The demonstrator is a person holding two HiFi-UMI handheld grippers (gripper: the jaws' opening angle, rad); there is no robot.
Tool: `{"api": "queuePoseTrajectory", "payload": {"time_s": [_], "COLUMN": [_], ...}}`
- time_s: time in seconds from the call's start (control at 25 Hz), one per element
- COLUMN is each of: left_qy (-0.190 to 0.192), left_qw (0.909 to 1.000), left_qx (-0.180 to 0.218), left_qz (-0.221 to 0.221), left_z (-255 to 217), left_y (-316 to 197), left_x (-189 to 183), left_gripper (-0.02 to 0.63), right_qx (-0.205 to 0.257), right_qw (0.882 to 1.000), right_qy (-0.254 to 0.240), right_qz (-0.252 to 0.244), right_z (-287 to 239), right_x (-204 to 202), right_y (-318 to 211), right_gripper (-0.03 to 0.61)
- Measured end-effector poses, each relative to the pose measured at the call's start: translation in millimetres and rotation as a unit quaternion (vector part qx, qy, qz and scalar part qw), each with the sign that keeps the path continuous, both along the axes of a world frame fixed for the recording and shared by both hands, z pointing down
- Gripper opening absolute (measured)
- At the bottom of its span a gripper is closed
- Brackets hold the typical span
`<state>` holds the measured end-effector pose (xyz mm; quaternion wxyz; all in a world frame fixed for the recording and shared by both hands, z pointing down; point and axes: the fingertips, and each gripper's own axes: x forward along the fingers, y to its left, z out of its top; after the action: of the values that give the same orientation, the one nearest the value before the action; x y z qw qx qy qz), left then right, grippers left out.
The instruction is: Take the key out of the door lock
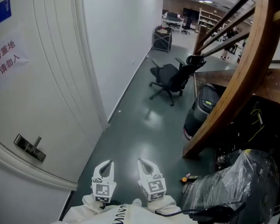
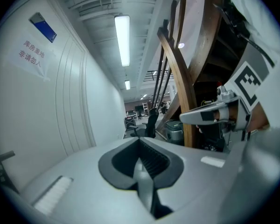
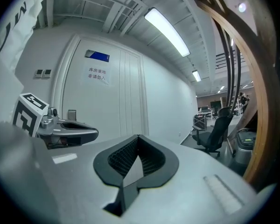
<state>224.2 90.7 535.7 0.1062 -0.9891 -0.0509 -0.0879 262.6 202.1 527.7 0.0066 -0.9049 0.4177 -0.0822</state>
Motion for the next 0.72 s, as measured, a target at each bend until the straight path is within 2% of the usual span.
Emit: {"api": "queuePoseTrajectory", "payload": {"time_s": [0.16, 0.32, 0.72], "left_qy": [-0.009, -0.007, 0.003], "left_qw": [0.9975, 0.9909, 0.9637], "left_qx": [0.011, 0.013, 0.009], "left_qz": [-0.069, -0.133, -0.267], "left_z": [3.9, 0.4, 0.8], "left_y": [-39.0, -81.7, -181.4], "left_x": [-11.8, -29.8, -82.2], "left_gripper": [0.0, 0.0, 0.0], "right_qx": [0.003, 0.003, -0.012], "right_qw": [0.999, 0.995, 0.974], "right_qy": [-0.007, -0.011, -0.001], "right_qz": [-0.051, -0.103, -0.225], "right_z": [6.3, 7.1, 6.2], "right_x": [0.2, -1.4, -25.2], "right_y": [-31.8, -72.4, -182.2], "right_gripper": [0.0, 0.0, 0.0]}}
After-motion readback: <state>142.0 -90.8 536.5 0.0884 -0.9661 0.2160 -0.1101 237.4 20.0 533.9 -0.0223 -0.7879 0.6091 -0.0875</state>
